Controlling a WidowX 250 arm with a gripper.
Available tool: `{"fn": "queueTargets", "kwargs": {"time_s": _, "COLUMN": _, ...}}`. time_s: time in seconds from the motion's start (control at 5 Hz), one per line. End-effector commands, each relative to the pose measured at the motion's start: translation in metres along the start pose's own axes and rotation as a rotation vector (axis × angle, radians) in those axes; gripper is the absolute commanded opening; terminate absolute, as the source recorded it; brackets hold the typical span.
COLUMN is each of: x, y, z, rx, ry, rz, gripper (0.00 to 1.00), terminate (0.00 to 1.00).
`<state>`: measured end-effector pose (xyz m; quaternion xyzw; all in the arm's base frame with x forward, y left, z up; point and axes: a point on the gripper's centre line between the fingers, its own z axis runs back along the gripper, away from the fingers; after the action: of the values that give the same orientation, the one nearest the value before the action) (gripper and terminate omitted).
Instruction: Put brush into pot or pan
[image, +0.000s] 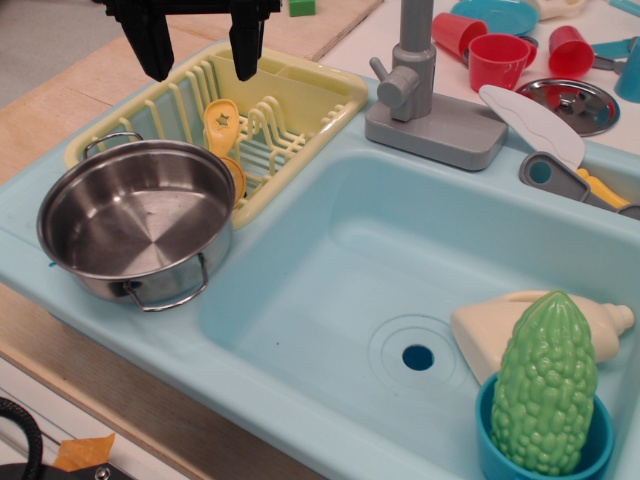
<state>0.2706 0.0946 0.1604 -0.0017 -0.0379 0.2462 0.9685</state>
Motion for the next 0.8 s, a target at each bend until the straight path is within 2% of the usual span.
{"fn": "queueTargets", "kwargs": {"time_s": 0.0, "x": 0.0, "y": 0.0, "z": 0.0, "rx": 0.0, "ry": 0.0, "rz": 0.0, "gripper": 1.0, "terminate": 0.0}}
{"fn": "queueTargets", "kwargs": {"time_s": 0.4, "x": -0.004, "y": 0.002, "z": -0.021, "rx": -0.004, "ry": 0.003, "rz": 0.066, "gripper": 1.0, "terminate": 0.0}}
{"fn": "queueTargets", "kwargs": {"time_s": 0.6, "x": -0.001, "y": 0.001, "z": -0.032, "rx": -0.027, "ry": -0.001, "rz": 0.072, "gripper": 1.0, "terminate": 0.0}}
